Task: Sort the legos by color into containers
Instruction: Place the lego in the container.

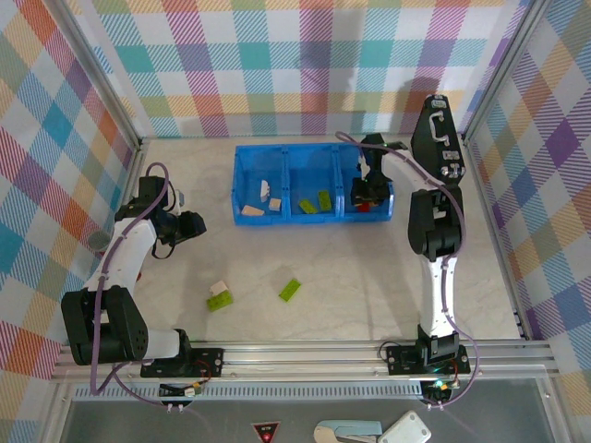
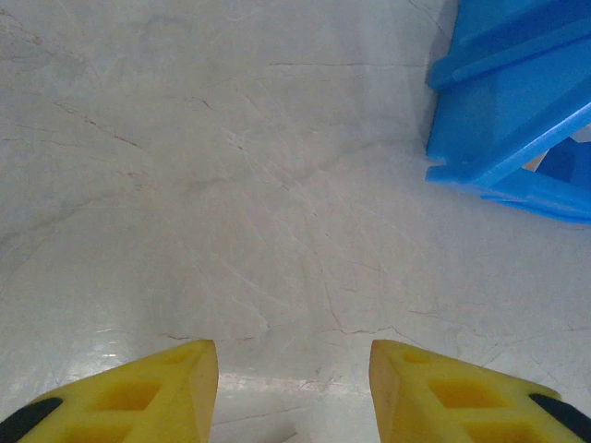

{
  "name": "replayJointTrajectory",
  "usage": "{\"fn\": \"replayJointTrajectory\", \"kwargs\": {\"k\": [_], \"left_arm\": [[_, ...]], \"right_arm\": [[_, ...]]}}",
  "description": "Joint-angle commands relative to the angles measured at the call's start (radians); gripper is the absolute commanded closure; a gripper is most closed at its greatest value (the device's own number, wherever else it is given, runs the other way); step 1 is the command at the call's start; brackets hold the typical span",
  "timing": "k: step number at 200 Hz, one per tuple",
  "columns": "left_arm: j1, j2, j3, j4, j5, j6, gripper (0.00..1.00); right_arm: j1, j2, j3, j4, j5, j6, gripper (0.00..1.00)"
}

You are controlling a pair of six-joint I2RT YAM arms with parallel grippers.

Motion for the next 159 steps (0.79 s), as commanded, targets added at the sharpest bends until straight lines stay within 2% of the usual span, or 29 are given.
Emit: {"fn": "replayJointTrajectory", "kwargs": {"k": [1, 81, 159], "left_arm": [[0.016, 0.005, 0.000, -0.009, 0.010, -0.004, 0.53], [0.017, 0.005, 0.001, -0.010, 0.011, -0.004, 0.53], [0.017, -0.002, -0.005, -0.015, 0.017, -0.004, 0.53]], "right_arm": [[-0.002, 0.023, 0.024, 0.004, -0.020, 0.014, 0.61], [-0.002, 0.006, 0.034, -0.006, -0.039, 0.031, 0.53], [-0.002, -0.138, 0.001, -0.047, -0.052, 0.040, 0.52]]}}
